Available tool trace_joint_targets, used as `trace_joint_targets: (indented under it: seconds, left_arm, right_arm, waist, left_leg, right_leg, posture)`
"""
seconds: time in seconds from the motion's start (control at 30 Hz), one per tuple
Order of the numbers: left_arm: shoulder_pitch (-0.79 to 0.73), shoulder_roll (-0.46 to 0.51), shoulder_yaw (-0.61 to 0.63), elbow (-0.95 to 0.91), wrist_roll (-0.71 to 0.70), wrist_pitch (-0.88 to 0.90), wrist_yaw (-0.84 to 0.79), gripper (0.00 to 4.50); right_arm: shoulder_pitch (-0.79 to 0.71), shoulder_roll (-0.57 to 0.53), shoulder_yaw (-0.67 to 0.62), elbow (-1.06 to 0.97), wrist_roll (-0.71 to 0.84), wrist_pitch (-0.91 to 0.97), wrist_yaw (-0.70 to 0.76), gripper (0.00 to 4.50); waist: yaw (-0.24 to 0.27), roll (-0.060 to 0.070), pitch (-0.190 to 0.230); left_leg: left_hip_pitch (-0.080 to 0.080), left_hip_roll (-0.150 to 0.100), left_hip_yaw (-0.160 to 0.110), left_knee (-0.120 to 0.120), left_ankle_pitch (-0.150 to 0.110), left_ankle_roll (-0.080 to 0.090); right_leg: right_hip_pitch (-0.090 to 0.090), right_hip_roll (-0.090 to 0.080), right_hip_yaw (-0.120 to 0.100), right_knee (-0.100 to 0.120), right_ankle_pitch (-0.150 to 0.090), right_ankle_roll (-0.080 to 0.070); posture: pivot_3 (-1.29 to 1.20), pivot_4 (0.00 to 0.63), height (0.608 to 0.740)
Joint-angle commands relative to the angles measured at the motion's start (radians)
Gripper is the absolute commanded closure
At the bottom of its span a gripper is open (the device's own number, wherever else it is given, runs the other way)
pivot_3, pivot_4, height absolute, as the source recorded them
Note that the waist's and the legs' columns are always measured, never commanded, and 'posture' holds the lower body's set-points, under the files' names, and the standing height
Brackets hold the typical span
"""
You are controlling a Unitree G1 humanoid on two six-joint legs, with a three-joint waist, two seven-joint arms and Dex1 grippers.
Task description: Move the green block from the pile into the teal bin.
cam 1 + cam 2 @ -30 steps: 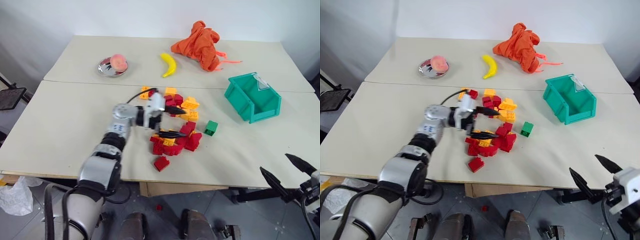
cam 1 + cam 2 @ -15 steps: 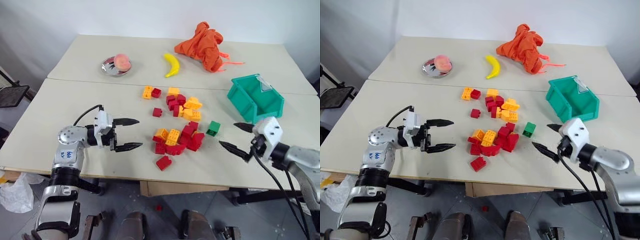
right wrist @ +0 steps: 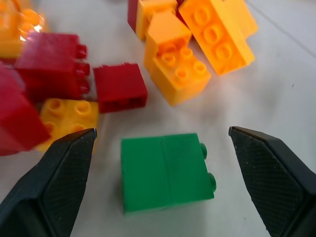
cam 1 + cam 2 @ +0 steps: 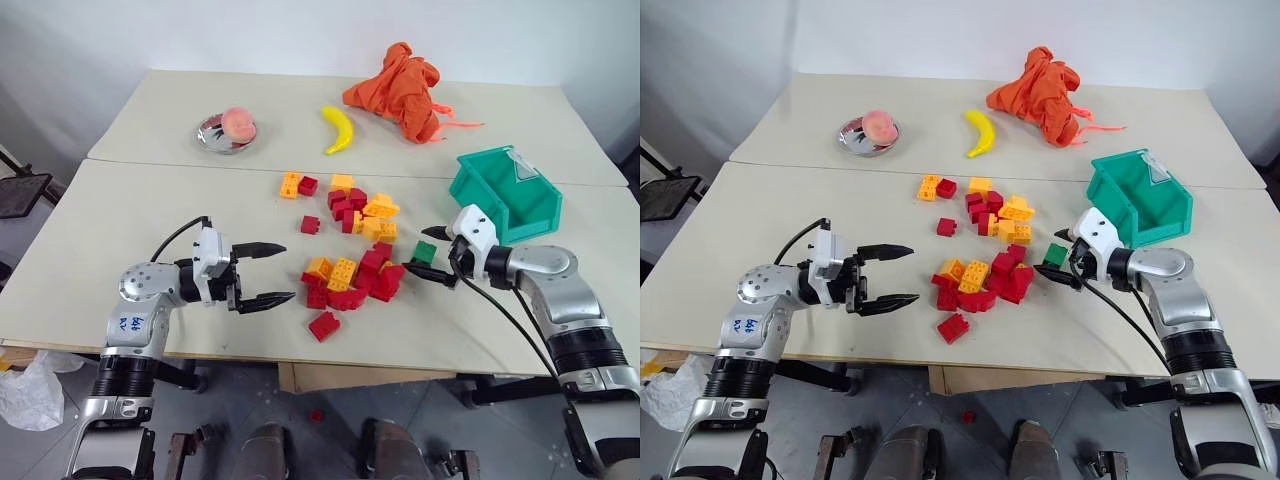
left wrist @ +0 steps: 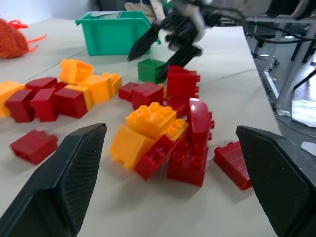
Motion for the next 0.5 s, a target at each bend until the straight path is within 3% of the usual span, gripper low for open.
trace_joint_targets:
  seconds: [0.03,0.17,0.2,0.37,0.5]
  left_arm:
    - [0.007,-0.001,-0.012,-0.054,-0.031,0.005,0.003,0.00]
    - [-0.014,-0.017,-0.019,-0.054,-0.039,0.005,0.023,0.00]
    - [-0.023,-0.026,-0.018,-0.053,-0.042,0.004,0.036,0.00]
    - [-0.060,-0.125,-0.010,-0.073,-0.046,0.032,0.193,0.00]
    - [-0.065,-0.171,-0.024,-0.083,-0.030,0.031,0.265,0.00]
  right_arm:
    - [-0.012,0.006,-0.023,0.009,0.008,-0.035,0.021,0.89]
    - [0.047,-0.011,-0.077,-0.065,0.048,-0.024,0.027,2.25]
    - [0.068,-0.013,-0.105,-0.093,0.069,-0.024,0.025,2.38]
    - [0.183,-0.019,-0.309,-0.302,0.200,0.040,-0.072,2.37]
    - [0.152,-0.028,-0.412,-0.334,0.223,0.105,-0.208,2.37]
  waist:
    - [0.001,0.000,0.000]
    - [0.004,0.000,0.000]
    - [0.004,0.000,0.000]
    - [0.010,0.000,0.000]
    - [0.001,0.000,0.000]
  left_leg:
    - [0.000,0.000,0.000,0.000,0.000,0.000]
    - [0.000,0.000,0.000,0.000,0.000,0.000]
    - [0.000,0.000,0.000,0.000,0.000,0.000]
    - [-0.001,0.000,0.000,0.001,0.000,0.000]
    - [0.000,0.000,0.000,0.000,0.000,0.000]
  right_leg:
    - [0.000,0.000,0.000,0.000,0.000,0.000]
    - [0.000,0.000,0.000,0.000,0.000,0.000]
    - [0.000,0.000,0.000,0.000,0.000,0.000]
    - [0.000,0.000,0.000,-0.001,0.000,0.000]
    - [0.000,0.000,0.000,0.000,0.000,0.000]
  posture:
    - [0.00,0.150,0.740]
    - [0.00,0.150,0.740]
    - [0.00,0.150,0.740]
    - [0.00,0.150,0.740]
    - [0.00,0.150,0.740]
